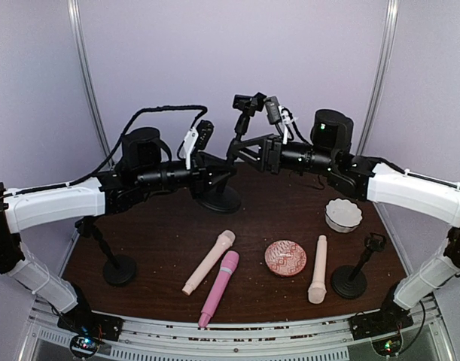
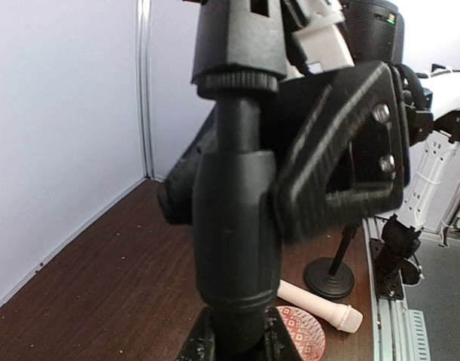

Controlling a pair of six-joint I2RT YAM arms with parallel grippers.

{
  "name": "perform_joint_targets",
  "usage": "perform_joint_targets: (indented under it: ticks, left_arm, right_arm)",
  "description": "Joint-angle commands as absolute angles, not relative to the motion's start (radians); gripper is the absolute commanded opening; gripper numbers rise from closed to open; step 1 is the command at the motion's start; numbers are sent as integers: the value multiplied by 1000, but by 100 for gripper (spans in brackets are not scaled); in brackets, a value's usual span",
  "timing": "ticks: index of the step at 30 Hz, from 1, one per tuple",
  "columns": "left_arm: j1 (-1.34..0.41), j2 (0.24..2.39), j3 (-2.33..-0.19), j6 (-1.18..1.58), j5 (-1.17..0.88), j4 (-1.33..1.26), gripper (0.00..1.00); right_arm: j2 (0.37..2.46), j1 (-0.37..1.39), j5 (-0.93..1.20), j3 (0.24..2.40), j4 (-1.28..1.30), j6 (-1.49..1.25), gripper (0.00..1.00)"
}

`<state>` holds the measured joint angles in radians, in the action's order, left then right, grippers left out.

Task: Attach the microphones to the stand

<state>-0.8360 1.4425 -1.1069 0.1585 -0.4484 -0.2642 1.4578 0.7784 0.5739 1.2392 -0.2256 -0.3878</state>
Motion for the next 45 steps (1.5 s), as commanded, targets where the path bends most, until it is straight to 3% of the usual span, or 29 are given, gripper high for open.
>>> perform_joint_targets:
  ticks: [1,5,12,18,31,39,45]
  left_arm:
    - [-852,1429,-1112,138,-547,-380,0]
    - [-851,1423,-1113,154,-433,-361,0]
    - [-853,1395,-1085,170,-253,-366,0]
    - [-853,1380,-1059,192,-198,-399,0]
    - [-855,1382,-1049,192,-261,-430,0]
    - [-856,1384,-1051,188,-279,-434,0]
    - [-855,1392,-1057,179,-328,-433,0]
  right_arm:
    - [1330,746,558,1184,-266,-397,61]
    - [1312,805,461,1209,-163,-345,70]
    - [1383,1001,-70,1384,145,-276,65]
    - [1452,1044,-261,1465,229,-391,63]
    - [1556,1045,-250,1542,214,-377,53]
    - [1560,1043,-233,1501,144,-358,31]
    - [1570,1024,-133,1485,126,-361,27]
